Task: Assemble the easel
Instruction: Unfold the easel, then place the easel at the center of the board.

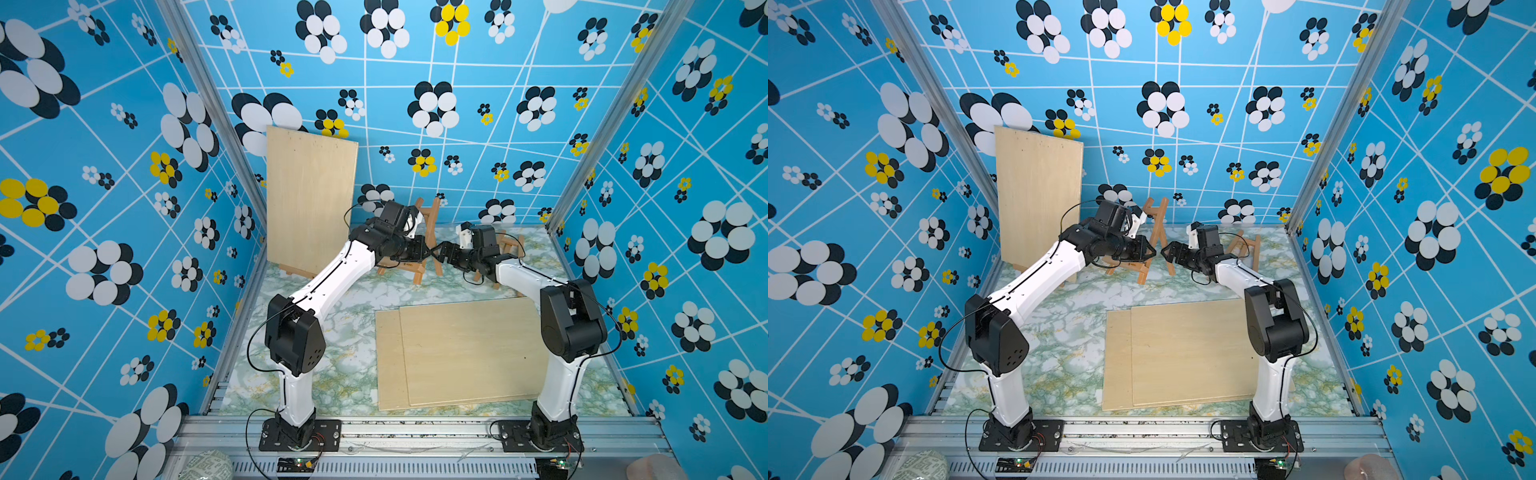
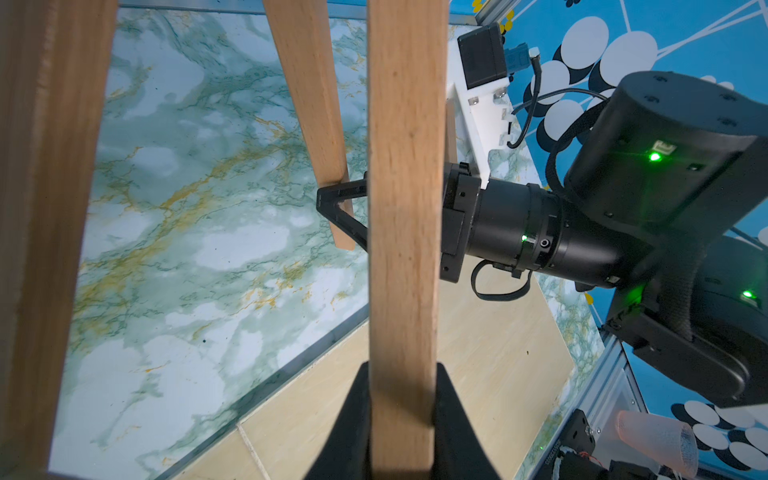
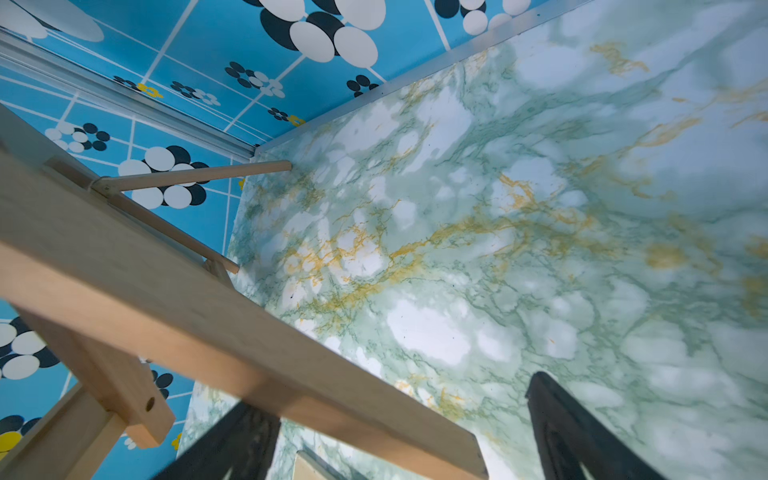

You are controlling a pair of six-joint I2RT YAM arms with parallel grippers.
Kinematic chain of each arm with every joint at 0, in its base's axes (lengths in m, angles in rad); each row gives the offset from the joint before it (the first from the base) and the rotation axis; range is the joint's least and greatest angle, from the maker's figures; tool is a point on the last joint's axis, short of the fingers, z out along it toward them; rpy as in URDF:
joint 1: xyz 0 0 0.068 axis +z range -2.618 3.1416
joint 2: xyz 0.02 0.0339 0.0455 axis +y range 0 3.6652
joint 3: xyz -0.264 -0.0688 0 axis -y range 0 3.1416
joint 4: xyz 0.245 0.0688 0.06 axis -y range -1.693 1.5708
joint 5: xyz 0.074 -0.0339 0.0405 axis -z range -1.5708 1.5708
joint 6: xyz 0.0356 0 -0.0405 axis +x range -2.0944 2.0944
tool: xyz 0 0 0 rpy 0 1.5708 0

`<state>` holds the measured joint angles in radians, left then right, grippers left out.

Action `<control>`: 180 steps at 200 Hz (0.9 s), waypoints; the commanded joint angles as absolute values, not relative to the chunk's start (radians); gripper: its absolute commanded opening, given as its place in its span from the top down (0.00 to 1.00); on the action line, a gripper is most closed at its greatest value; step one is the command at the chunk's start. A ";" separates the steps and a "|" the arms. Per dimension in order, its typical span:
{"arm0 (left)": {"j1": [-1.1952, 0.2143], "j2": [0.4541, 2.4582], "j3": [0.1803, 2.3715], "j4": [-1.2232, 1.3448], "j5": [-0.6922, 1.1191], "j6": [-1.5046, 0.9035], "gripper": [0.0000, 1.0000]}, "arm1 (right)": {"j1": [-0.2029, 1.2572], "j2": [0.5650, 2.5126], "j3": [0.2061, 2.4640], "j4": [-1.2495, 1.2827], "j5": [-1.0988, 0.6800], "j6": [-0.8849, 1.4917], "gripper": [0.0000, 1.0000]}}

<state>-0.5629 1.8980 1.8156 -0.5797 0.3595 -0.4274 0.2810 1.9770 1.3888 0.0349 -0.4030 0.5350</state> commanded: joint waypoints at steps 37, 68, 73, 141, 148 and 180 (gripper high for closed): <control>-0.597 1.807 1.573 -0.259 0.270 -0.344 1.00 | 0.264 2.084 1.489 0.008 -0.325 0.481 0.07; -0.620 1.792 1.420 -0.077 0.205 -0.244 1.00 | 0.264 2.115 1.506 0.050 -0.337 0.485 0.07; -0.623 1.792 1.399 -0.052 0.196 -0.231 1.00 | 0.264 2.117 1.506 0.058 -0.337 0.487 0.07; -0.632 1.817 1.118 0.350 0.112 -0.223 1.00 | 0.271 2.121 1.507 0.100 -0.335 0.457 0.06; -0.631 1.834 1.110 0.372 0.124 -0.221 1.00 | 0.274 2.121 1.509 0.098 -0.334 0.452 0.06; -0.632 1.899 1.086 0.443 0.110 -0.248 1.00 | 0.283 2.099 1.494 0.100 -0.339 0.432 0.04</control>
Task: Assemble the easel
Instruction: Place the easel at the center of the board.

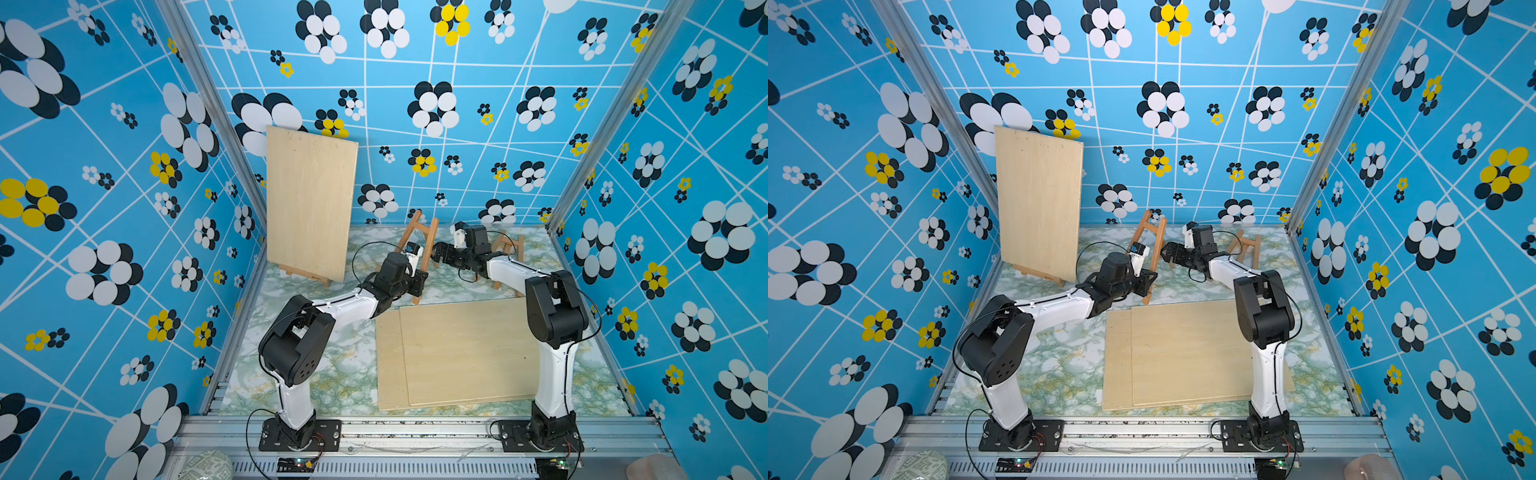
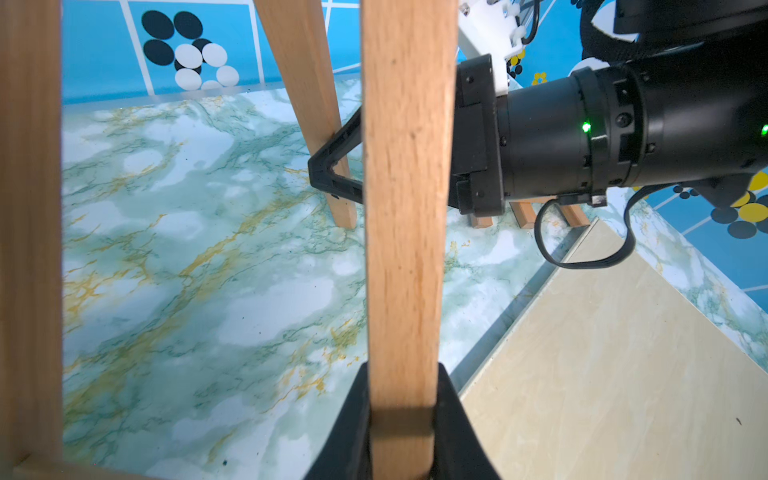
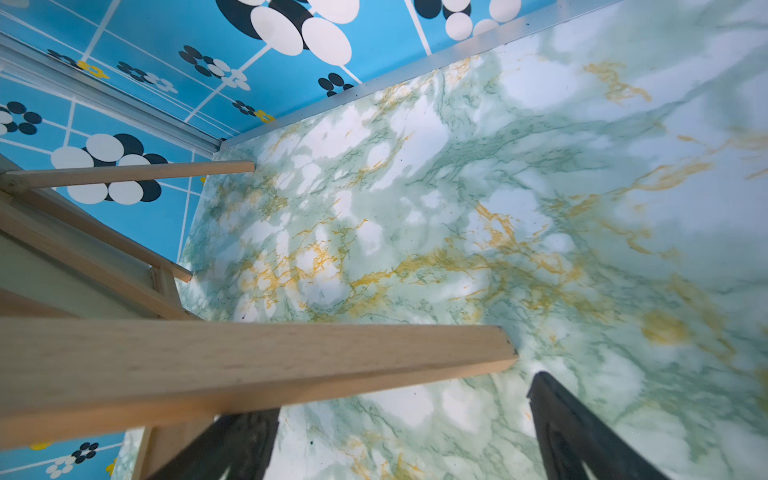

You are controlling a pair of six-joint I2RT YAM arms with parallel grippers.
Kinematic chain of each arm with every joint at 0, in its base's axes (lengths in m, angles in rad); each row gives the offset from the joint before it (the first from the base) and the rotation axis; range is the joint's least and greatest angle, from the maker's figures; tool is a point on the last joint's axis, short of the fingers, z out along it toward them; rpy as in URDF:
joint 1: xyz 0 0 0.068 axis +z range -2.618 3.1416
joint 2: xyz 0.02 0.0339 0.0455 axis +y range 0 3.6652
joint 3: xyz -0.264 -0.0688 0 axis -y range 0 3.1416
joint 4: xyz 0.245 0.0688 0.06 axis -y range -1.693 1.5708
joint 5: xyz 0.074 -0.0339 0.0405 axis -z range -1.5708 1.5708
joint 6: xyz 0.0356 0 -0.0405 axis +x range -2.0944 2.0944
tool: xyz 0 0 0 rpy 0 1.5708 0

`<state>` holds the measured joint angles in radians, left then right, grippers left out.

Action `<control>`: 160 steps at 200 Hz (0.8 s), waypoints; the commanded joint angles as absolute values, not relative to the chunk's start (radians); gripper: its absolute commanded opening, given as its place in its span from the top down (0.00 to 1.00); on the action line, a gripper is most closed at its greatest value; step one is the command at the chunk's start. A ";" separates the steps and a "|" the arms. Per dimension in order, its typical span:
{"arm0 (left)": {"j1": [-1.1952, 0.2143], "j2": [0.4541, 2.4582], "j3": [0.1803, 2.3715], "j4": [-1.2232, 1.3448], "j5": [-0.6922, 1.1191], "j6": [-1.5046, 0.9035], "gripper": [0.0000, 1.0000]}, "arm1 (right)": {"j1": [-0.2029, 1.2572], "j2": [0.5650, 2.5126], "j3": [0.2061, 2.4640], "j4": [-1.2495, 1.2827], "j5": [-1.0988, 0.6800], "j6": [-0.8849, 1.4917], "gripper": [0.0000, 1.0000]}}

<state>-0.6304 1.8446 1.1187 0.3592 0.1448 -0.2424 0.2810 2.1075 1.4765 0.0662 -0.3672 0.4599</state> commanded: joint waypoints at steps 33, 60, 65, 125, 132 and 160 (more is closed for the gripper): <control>-0.647 1.933 1.049 0.495 0.003 -0.243 1.00 | 0.287 2.065 1.444 0.117 -0.340 0.422 0.04; -0.662 1.954 1.029 0.528 -0.095 -0.223 1.00 | 0.287 2.037 1.409 0.134 -0.361 0.422 0.01; -0.661 1.959 1.031 0.526 -0.102 -0.223 0.98 | 0.286 2.030 1.404 0.132 -0.362 0.421 0.01; -0.687 1.982 1.037 0.524 -0.132 -0.215 0.70 | 0.286 1.896 1.271 0.141 -0.347 0.413 0.01; -0.689 1.980 1.038 0.520 -0.133 -0.213 0.67 | 0.286 1.875 1.253 0.139 -0.347 0.412 0.01; -0.698 1.957 1.042 0.510 -0.128 -0.212 0.46 | 0.285 1.777 1.173 0.136 -0.335 0.417 0.01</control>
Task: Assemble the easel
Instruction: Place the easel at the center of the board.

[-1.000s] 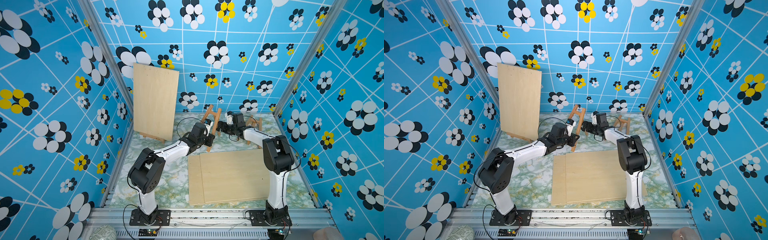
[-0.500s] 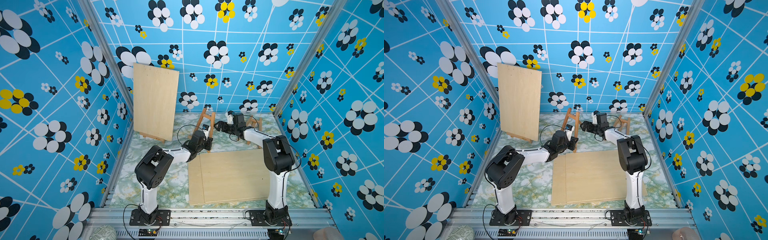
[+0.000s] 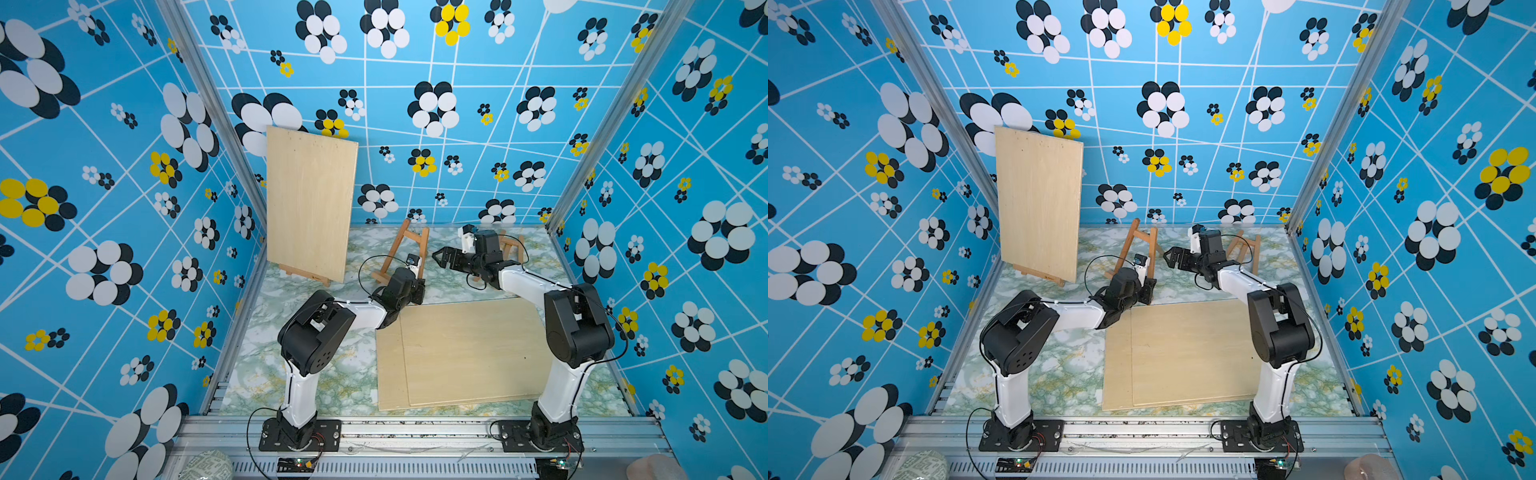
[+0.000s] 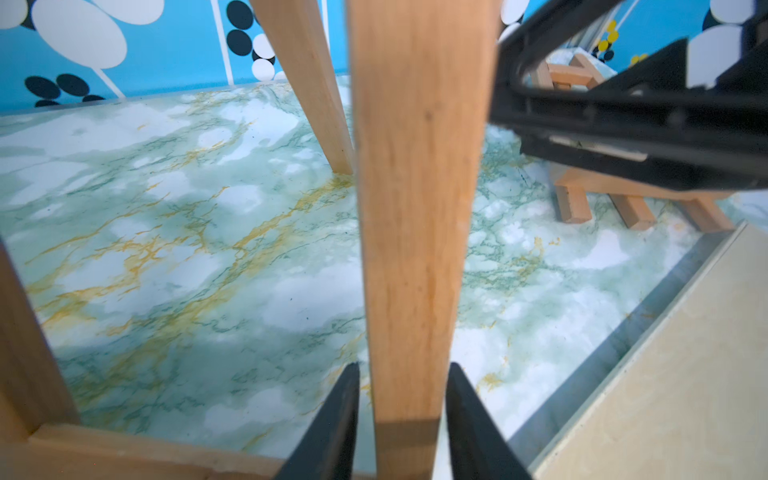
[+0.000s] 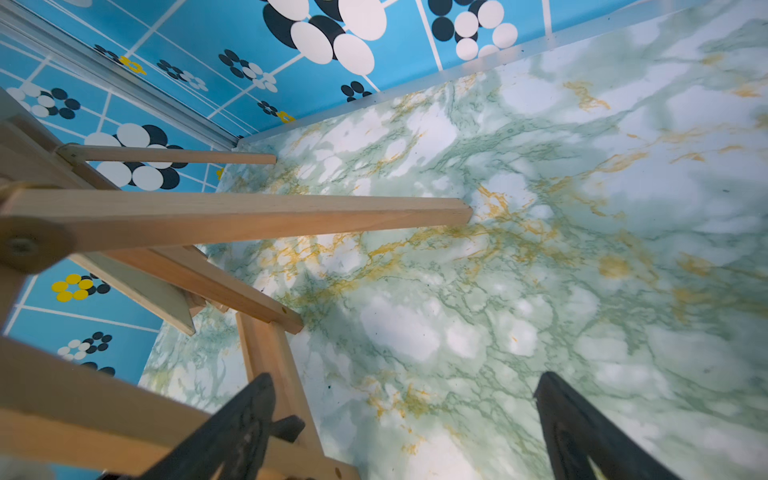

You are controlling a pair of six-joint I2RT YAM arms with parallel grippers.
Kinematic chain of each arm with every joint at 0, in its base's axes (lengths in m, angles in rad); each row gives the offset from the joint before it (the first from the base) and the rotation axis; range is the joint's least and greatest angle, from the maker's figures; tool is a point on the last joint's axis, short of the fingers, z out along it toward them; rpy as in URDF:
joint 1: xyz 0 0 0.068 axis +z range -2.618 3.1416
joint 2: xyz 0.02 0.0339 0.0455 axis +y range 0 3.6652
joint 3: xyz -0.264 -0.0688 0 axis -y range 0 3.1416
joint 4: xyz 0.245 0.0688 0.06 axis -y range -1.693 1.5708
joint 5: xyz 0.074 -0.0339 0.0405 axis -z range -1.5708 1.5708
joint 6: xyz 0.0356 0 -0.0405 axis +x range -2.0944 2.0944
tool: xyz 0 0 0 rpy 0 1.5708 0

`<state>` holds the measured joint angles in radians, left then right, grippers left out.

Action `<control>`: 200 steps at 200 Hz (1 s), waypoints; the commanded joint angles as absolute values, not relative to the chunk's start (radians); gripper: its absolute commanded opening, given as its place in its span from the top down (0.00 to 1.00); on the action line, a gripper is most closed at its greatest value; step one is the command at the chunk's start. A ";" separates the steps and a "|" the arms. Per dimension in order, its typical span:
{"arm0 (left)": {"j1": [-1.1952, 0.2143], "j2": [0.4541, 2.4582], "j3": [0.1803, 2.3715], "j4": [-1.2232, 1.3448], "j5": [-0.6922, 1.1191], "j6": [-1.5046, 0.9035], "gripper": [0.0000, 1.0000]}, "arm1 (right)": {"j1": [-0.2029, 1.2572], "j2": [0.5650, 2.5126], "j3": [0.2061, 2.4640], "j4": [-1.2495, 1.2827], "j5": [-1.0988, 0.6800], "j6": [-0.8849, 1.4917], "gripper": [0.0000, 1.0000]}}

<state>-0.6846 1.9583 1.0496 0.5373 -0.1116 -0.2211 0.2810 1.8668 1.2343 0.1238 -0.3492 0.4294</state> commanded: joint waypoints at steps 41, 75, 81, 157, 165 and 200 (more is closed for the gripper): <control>-0.736 1.884 1.054 0.455 -0.132 -0.176 0.01 | 0.286 1.632 1.088 0.071 -0.346 0.431 0.01; -0.761 1.768 1.033 0.400 -0.134 -0.164 0.01 | 0.287 1.509 1.027 -0.030 -0.343 0.429 0.01; -0.766 1.740 1.031 0.380 -0.130 -0.166 0.01 | 0.287 1.493 1.023 -0.062 -0.342 0.422 0.01; -0.768 1.248 0.930 -0.252 -0.146 -0.282 0.01 | 0.406 1.484 0.990 -0.130 -0.398 0.414 0.17; -0.744 1.207 0.922 -0.309 -0.126 -0.305 0.01 | 0.419 1.512 0.998 -0.100 -0.407 0.421 0.19; -0.561 1.038 0.830 -0.356 0.076 -0.387 0.01 | 0.448 1.627 1.062 -0.003 -0.436 0.363 0.21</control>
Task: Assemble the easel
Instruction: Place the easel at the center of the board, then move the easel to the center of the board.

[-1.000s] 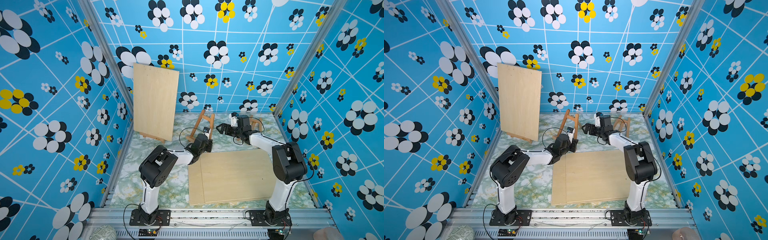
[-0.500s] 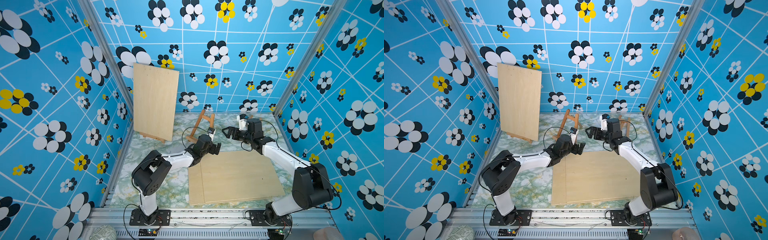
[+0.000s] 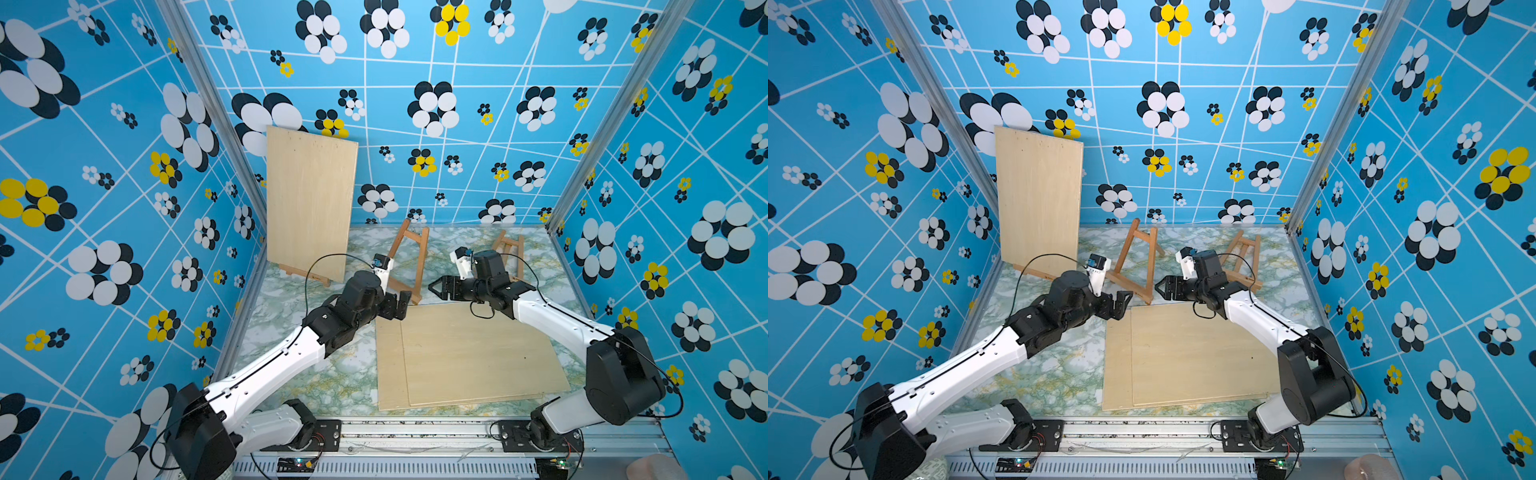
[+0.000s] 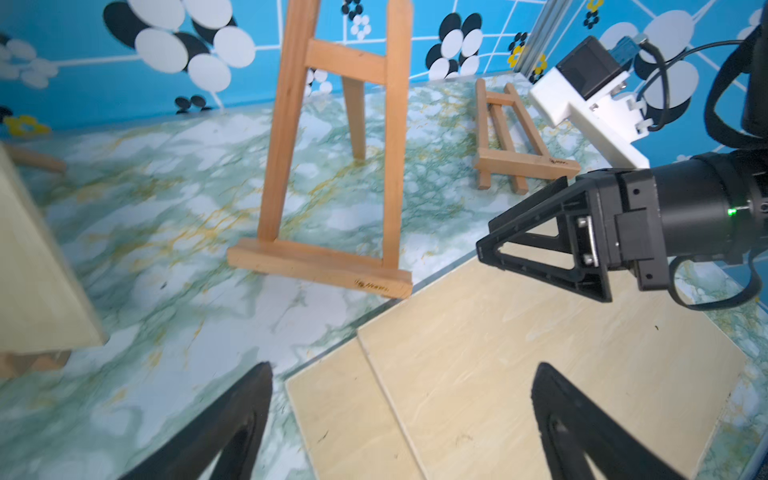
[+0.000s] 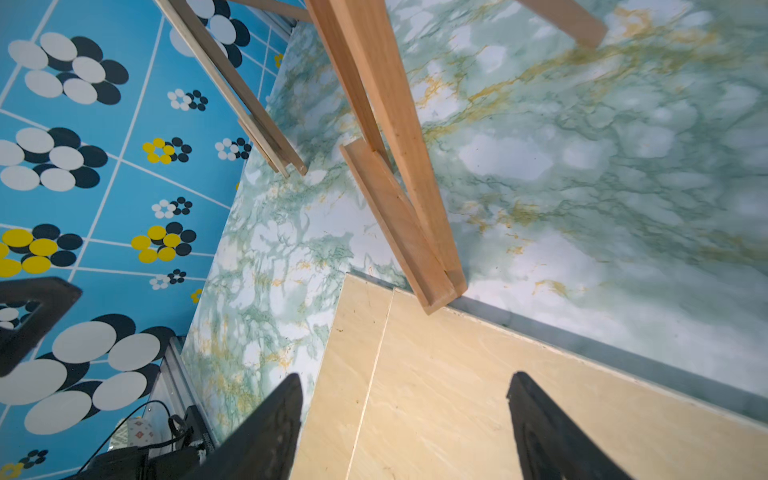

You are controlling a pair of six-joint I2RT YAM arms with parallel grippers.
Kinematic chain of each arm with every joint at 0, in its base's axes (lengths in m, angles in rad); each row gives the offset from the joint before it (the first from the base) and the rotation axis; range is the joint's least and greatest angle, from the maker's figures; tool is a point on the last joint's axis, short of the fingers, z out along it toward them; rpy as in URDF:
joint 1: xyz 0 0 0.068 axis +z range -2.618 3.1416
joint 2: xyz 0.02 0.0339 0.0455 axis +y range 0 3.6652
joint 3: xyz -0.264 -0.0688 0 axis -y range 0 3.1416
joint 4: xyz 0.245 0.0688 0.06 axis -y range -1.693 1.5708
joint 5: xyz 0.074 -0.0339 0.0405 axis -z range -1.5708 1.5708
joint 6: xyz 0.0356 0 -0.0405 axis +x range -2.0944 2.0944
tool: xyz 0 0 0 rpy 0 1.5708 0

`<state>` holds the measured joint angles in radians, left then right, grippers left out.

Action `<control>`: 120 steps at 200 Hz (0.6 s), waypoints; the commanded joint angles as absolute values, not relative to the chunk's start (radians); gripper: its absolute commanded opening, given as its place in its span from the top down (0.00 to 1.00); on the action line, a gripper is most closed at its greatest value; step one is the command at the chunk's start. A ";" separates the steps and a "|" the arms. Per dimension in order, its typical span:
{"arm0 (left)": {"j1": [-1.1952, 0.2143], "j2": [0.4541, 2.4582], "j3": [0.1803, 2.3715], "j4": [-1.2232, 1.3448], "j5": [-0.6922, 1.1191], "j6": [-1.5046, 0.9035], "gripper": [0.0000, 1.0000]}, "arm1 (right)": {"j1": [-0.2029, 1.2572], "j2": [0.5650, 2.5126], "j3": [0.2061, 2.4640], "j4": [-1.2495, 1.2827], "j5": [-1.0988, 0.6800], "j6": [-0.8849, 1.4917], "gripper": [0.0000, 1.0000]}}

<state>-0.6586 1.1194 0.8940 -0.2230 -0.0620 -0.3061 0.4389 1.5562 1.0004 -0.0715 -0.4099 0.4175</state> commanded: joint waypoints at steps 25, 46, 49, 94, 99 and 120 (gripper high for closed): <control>-0.481 0.966 0.790 -0.367 0.123 -0.396 0.01 | 0.448 1.712 1.136 -0.017 -0.440 0.313 0.26; -0.440 0.945 0.781 -0.389 0.144 -0.381 0.01 | 0.448 1.773 1.184 -0.008 -0.442 0.304 0.31; -0.436 0.945 0.781 -0.393 0.147 -0.379 0.01 | 0.447 1.781 1.190 -0.011 -0.439 0.302 0.32; -0.401 0.951 0.770 -0.391 0.176 -0.373 0.01 | 0.432 1.898 1.268 0.001 -0.419 0.295 0.40; -0.397 0.953 0.769 -0.389 0.182 -0.372 0.01 | 0.427 1.911 1.280 0.000 -0.423 0.292 0.43; -0.387 0.963 0.763 -0.381 0.191 -0.367 0.01 | 0.408 1.947 1.302 0.016 -0.452 0.279 0.46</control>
<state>-0.4019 0.9543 0.7841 -0.3782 0.1577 -0.3740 0.4343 1.9102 1.2648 -0.0093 -0.4271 0.3058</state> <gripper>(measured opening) 0.990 0.549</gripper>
